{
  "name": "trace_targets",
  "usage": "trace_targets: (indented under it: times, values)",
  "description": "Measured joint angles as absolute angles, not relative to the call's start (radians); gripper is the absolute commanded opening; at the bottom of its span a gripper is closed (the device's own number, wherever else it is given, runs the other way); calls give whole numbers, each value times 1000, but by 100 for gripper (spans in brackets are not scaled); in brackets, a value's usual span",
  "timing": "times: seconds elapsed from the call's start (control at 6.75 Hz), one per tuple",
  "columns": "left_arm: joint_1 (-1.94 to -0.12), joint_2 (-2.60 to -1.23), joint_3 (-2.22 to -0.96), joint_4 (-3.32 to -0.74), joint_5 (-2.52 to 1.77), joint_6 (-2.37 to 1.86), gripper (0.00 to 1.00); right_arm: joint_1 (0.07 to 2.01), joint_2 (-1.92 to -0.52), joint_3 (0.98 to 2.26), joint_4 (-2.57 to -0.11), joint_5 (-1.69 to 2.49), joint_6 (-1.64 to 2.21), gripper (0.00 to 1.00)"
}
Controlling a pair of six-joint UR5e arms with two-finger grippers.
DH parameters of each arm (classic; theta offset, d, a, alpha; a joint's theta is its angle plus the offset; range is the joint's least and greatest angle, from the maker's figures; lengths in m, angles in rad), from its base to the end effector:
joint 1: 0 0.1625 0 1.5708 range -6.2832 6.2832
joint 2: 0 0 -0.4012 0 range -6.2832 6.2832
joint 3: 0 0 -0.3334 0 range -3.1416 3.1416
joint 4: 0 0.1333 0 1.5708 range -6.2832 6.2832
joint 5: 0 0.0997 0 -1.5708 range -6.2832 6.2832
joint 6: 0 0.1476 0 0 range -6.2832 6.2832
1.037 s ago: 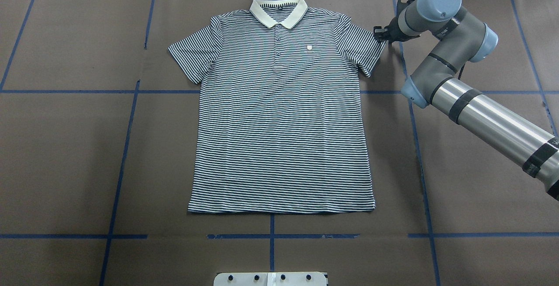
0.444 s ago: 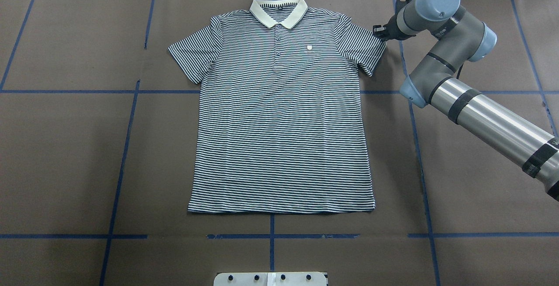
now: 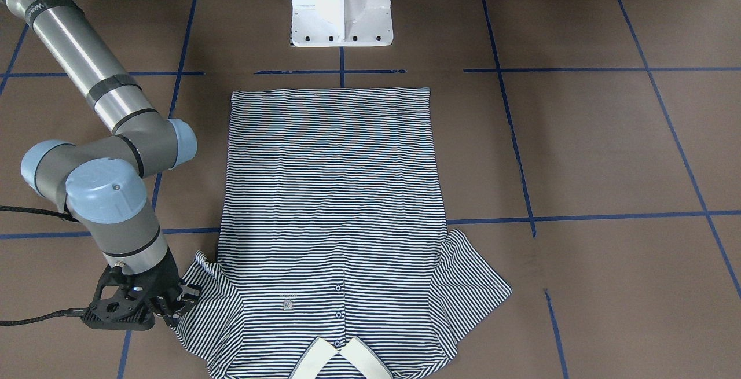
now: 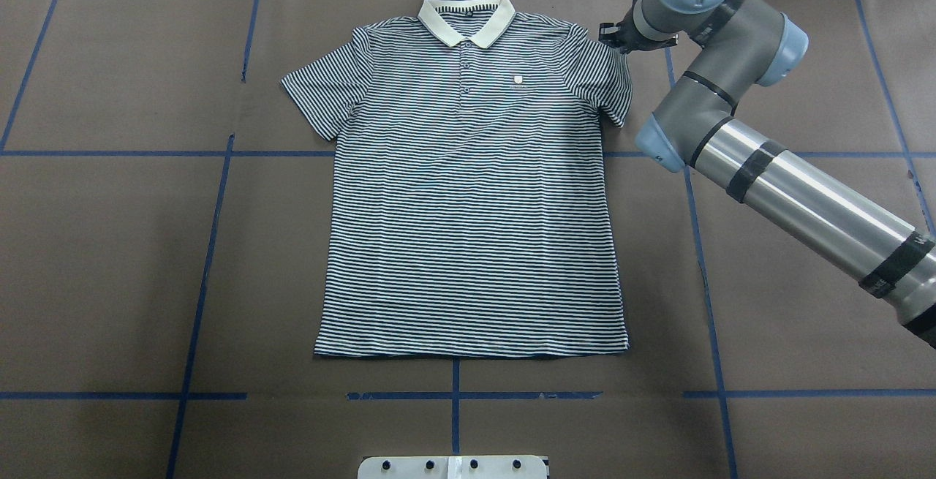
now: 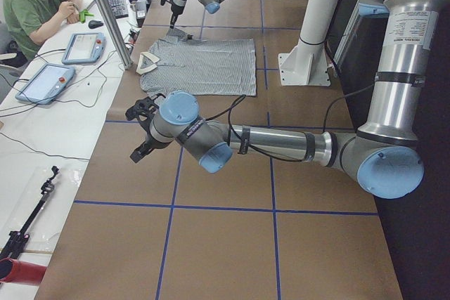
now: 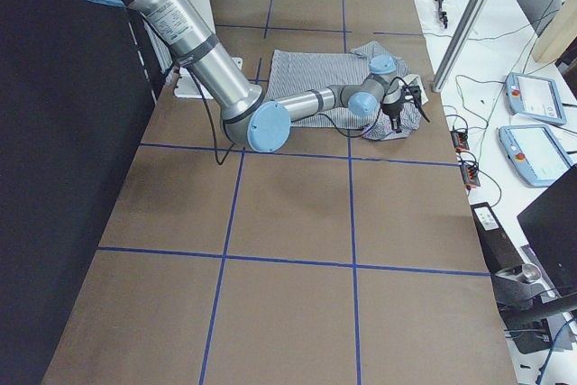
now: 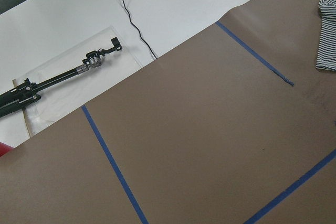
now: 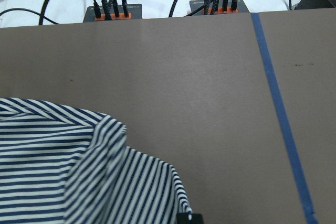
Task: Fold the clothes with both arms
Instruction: 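Fold the sleeve nearest the right gripper inward onto the shirt body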
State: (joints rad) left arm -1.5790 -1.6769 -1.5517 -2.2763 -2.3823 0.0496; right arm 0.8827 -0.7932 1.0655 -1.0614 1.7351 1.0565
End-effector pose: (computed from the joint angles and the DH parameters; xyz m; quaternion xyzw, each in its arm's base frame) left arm -0.0305 -0.5167 0.5328 0.3650 0.3537 0.1699 0.8443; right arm -0.4084 -0.6687 0.3918 0.1861 -0.3396 0.1380 0.9116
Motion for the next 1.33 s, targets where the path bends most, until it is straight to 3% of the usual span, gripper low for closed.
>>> trace_targets:
  times: [0.59,1.33]
  values:
    - [-1578,-1679,-1551,-2276,-2382,49,100,742,-566,926,-1197,1526,1272,0]
    - [-1578,-1676,-1551,-2277,-2382,50,100,704,-516,862,-1198,1455,1370,0]
